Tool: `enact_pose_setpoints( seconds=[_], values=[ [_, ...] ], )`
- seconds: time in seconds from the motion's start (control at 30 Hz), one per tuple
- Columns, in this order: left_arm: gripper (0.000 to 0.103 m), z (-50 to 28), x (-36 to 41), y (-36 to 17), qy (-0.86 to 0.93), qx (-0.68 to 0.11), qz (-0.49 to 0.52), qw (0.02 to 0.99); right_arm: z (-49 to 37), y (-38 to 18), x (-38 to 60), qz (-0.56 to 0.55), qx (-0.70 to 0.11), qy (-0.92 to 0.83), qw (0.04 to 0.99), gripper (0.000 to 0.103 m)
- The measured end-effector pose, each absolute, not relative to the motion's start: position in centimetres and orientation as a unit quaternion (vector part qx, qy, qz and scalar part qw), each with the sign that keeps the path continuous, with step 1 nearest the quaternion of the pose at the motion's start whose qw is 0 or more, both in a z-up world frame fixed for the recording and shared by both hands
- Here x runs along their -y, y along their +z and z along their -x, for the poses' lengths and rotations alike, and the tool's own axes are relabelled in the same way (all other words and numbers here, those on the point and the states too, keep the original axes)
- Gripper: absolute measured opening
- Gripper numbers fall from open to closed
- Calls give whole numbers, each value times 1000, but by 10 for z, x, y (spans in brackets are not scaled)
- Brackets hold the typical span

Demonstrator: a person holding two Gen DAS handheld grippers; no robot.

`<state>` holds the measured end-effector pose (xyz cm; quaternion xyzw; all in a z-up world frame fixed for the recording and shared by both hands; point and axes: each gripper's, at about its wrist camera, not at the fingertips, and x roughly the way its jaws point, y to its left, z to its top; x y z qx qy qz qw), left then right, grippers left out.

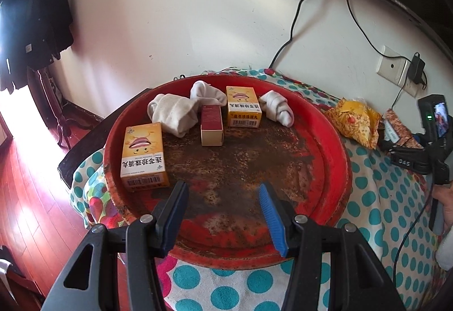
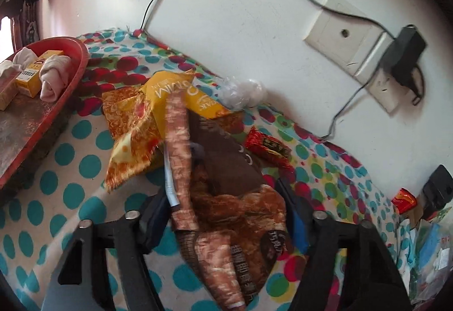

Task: Organize objects
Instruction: 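Grasp the brown snack bag on the bedspread with the right tool, then grasp the yellow chip bag with the left tool while the right holds the brown bag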

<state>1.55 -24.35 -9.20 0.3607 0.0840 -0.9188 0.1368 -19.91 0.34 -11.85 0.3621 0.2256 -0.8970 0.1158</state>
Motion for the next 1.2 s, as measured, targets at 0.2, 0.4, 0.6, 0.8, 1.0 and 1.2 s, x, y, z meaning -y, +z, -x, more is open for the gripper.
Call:
enact_pose_setpoints(
  seconds=[0.2,0.4,0.6,0.8,1.0,1.2],
  values=[
    [55,-18,222,-83,-934,-55,-335,106,160,-106,-57,-308,-202,-927,75,65],
    [76,-9,156,-60,-953,-8,-304,7,144,-116,-101,-323,-179,-927,70,65],
    [77,58,68,-50,-935,50,-340,-87,142,-120,-94,-328,-179,-924,85,66],
    [77,134,9,-72,-912,100,-389,-84,142,-121,-96,-333,-161,-923,109,67],
    [77,185,11,-97,-904,78,-420,-2,143,-119,-97,-334,-149,-922,123,67],
    [77,212,24,-111,-907,67,-412,61,142,-119,-96,-335,-144,-922,130,67]
  ],
)
